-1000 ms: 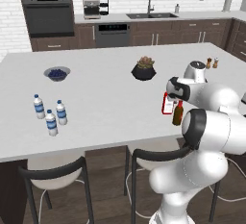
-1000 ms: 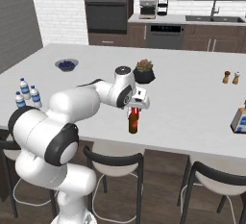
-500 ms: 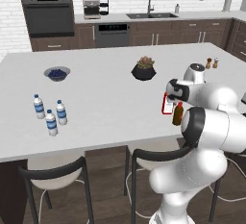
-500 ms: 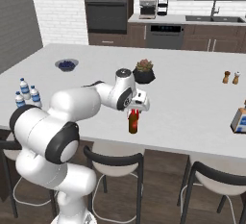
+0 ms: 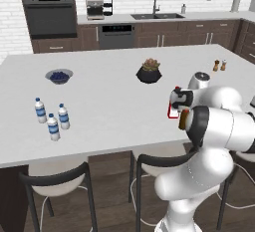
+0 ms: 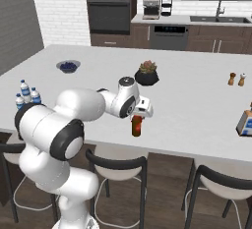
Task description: Move the plastic bottles in the middle to the plastics group, and the glass bottles in the middle to the glass group.
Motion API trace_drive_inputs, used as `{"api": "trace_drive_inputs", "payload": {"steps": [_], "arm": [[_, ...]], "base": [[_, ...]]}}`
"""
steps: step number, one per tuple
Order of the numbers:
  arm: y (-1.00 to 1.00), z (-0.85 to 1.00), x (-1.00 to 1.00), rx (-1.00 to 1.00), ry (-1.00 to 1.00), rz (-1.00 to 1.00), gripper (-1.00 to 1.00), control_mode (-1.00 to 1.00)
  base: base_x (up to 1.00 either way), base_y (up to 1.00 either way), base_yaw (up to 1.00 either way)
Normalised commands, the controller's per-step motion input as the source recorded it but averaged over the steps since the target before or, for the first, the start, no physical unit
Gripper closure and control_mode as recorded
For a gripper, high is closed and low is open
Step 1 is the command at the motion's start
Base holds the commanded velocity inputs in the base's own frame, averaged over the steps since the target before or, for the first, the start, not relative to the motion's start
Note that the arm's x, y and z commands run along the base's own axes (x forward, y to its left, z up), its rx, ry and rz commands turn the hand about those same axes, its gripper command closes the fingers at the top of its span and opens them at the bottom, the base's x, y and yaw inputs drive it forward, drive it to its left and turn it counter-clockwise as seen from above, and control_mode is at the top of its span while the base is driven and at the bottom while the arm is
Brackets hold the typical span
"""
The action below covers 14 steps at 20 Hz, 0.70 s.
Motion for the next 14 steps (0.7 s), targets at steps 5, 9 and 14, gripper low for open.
{"api": "trace_drive_inputs", "payload": {"steps": [5, 9, 14], "arm": [[0.00, -0.12, 0.15, 0.00, -0.01, 0.00, -1.00, -1.00], [0.00, 0.00, 0.04, 0.00, -0.02, -0.04, -1.00, -1.00], [0.00, 0.00, 0.17, 0.00, -0.02, -0.08, -1.00, -1.00]], "base": [[0.00, 0.00, 0.00], [0.00, 0.00, 0.00], [0.00, 0.00, 0.00]]}}
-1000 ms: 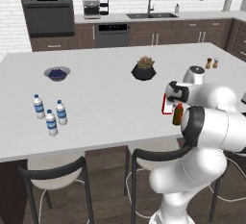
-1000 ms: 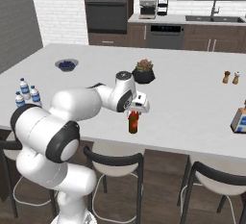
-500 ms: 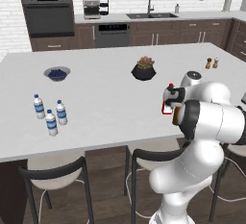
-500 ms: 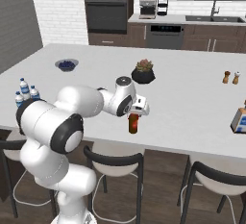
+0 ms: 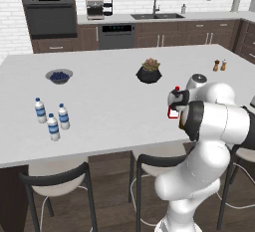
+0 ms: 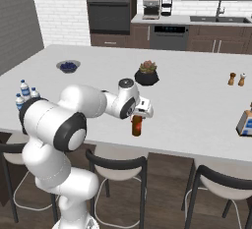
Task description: Move the plastic bottles in the middle to the plastics group, and the glass bottles in the middle to the glass group.
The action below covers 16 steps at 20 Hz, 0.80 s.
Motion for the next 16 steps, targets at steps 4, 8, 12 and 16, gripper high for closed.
{"api": "trace_drive_inputs", "payload": {"steps": [4, 8, 12, 16], "arm": [[0.00, 0.00, 0.16, 0.01, 0.00, -0.07, -1.00, -1.00], [0.00, 0.00, 0.01, 0.02, -0.03, -0.01, -1.00, -1.00], [0.00, 0.00, 0.00, 0.02, -0.06, 0.00, -1.00, -1.00], [0.00, 0.00, -0.01, 0.01, -0.07, 0.00, -1.00, -1.00]], "base": [[0.00, 0.00, 0.00], [0.00, 0.00, 0.00], [0.00, 0.00, 0.00], [0.00, 0.00, 0.00]]}}
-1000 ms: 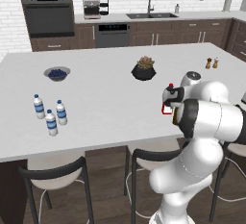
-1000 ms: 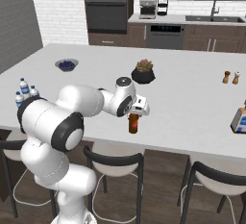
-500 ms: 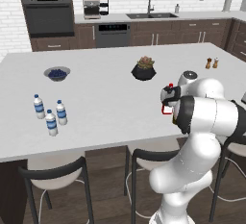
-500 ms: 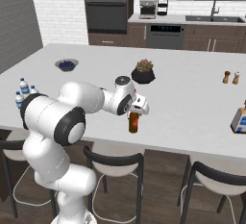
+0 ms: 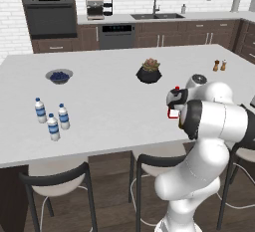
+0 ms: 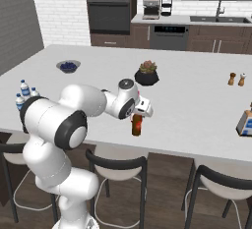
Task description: Move the plastic bottles in the middle to the plastics group, and the glass bottles in the middle to the glass group.
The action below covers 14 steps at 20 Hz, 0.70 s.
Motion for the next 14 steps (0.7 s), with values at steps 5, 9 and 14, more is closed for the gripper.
{"api": "trace_drive_inputs", "payload": {"steps": [5, 9, 14], "arm": [[0.00, 0.00, 0.00, 0.00, -0.09, 0.00, -1.00, -1.00], [0.00, 0.00, 0.00, 0.00, -0.02, 0.00, -1.00, -1.00], [0.00, 0.10, 0.00, 0.00, 0.00, 0.00, -1.00, -1.00]], "base": [[0.00, 0.00, 0.00], [0.00, 0.00, 0.00], [0.00, 0.00, 0.00]]}}
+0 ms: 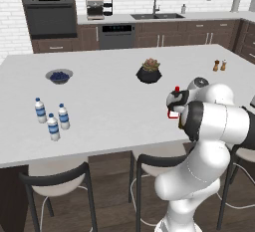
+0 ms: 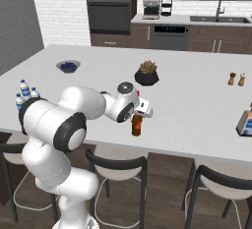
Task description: Move the plastic bottles in the middle to the plastics group, and the glass bottles in the middle to the glass group.
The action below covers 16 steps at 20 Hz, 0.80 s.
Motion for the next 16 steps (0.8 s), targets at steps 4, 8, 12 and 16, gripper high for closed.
{"api": "trace_drive_inputs", "payload": {"steps": [4, 8, 12, 16], "arm": [[-0.02, 0.15, 0.00, 0.00, 0.00, 0.00, -1.00, -1.00], [-0.03, 0.18, 0.00, 0.00, 0.00, 0.00, -1.00, -1.00], [0.00, 0.01, 0.04, 0.00, 0.00, 0.00, -1.00, -1.00], [-0.03, 0.00, 0.08, 0.00, 0.00, -0.01, -1.00, -1.00]], "base": [[0.00, 0.00, 0.00], [0.00, 0.00, 0.00], [0.00, 0.00, 0.00], [0.00, 0.00, 0.00]]}}
